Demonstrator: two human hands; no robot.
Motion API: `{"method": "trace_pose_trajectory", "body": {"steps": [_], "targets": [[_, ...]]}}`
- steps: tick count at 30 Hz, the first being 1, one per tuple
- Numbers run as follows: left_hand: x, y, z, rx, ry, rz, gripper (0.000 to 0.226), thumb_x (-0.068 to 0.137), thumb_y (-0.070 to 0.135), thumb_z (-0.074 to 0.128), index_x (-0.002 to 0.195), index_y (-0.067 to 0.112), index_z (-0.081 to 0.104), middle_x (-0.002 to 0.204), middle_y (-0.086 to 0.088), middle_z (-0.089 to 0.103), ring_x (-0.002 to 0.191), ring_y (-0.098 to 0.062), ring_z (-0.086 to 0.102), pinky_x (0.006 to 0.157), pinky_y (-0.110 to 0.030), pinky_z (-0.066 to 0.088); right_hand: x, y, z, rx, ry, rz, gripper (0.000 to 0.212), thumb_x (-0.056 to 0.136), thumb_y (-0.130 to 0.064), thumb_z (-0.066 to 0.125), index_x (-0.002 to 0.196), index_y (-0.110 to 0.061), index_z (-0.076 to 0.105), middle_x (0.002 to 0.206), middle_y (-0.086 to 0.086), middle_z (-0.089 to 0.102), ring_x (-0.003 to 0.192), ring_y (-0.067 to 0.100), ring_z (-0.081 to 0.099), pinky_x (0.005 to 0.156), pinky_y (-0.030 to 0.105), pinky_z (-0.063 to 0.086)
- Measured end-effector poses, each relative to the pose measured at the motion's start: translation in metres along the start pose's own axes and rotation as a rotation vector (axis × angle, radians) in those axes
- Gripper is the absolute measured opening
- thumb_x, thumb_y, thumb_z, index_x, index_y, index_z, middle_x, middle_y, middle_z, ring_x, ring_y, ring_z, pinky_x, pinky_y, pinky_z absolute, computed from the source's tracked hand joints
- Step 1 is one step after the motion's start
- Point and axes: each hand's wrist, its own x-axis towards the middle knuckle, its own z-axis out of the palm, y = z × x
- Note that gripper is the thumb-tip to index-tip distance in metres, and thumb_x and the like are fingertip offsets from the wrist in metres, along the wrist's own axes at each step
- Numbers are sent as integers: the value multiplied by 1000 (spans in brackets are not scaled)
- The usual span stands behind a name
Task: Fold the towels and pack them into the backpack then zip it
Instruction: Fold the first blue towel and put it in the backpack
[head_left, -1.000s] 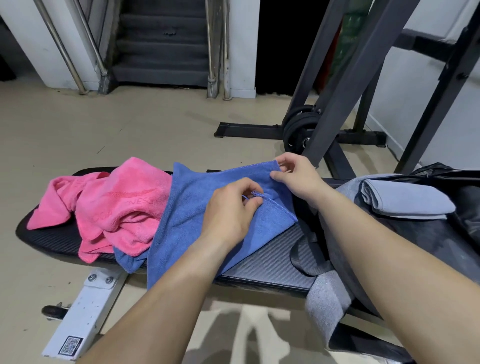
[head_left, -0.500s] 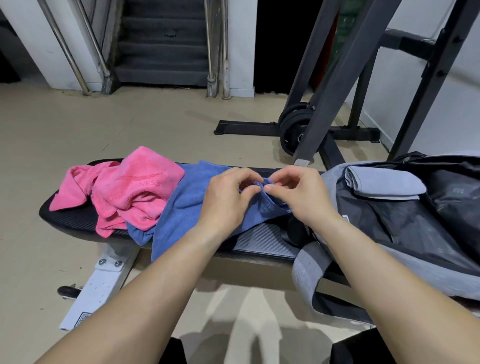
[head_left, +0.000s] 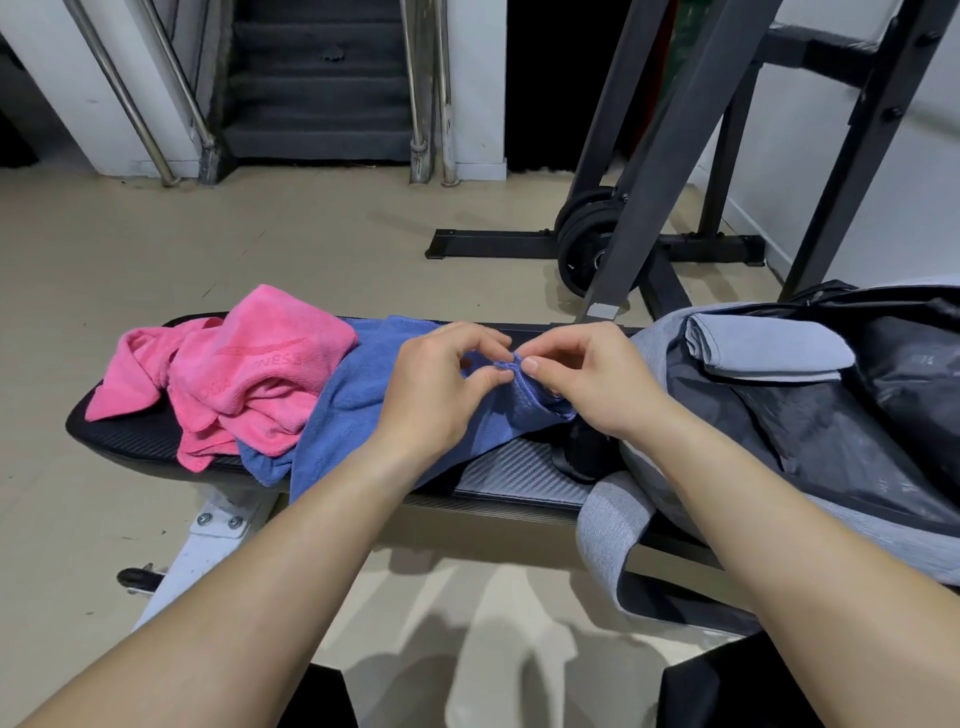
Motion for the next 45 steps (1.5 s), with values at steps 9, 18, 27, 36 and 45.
{"method": "trace_pose_trajectory", "body": {"steps": [9, 18, 27, 36, 45], "targets": [[3, 6, -1, -4, -37, -83, 22, 79, 16, 82, 74, 31, 66, 79, 14, 73, 80, -3, 68, 77, -23, 53, 2, 6, -2, 87, -2, 17, 11, 88, -9, 75, 87, -20, 78, 79, -5, 76, 73, 6, 68, 74, 29, 53], [2, 5, -13, -29, 13, -83, 24, 81, 7, 79, 76, 26, 65, 76, 9, 71, 74, -4, 67, 72, -18, 52, 0, 38, -27, -160, -163, 164, 8, 87, -6, 75, 88, -14, 76, 86, 6, 76, 72, 16, 66, 76, 43, 57], [1, 1, -23, -23, 61, -83, 27, 81, 8, 79, 76, 30, 64, 79, 12, 71, 76, -5, 67, 71, -14, 48, 0, 40, -22, -122, -192, 274, 17, 84, -4, 77, 78, -13, 65, 68, 5, 70, 63, 19, 65, 62, 30, 55], [5, -25, -42, 57, 162, -168, 28, 87, 11, 73, 113, 23, 68, 87, 14, 64, 62, 4, 57, 66, -3, 40, 2, 15, -27, 175, -184, 138, 24, 90, 14, 60, 82, -7, 68, 73, 1, 67, 65, 6, 62, 62, 21, 53], [6, -32, -51, 113, 217, -204, 19, 88, 17, 72, 105, 26, 74, 84, 18, 65, 79, -8, 61, 75, -23, 44, 0, 8, -21, 31, -149, 128, 15, 75, -4, 83, 80, -17, 75, 67, -6, 67, 70, 12, 60, 73, 28, 50]]}}
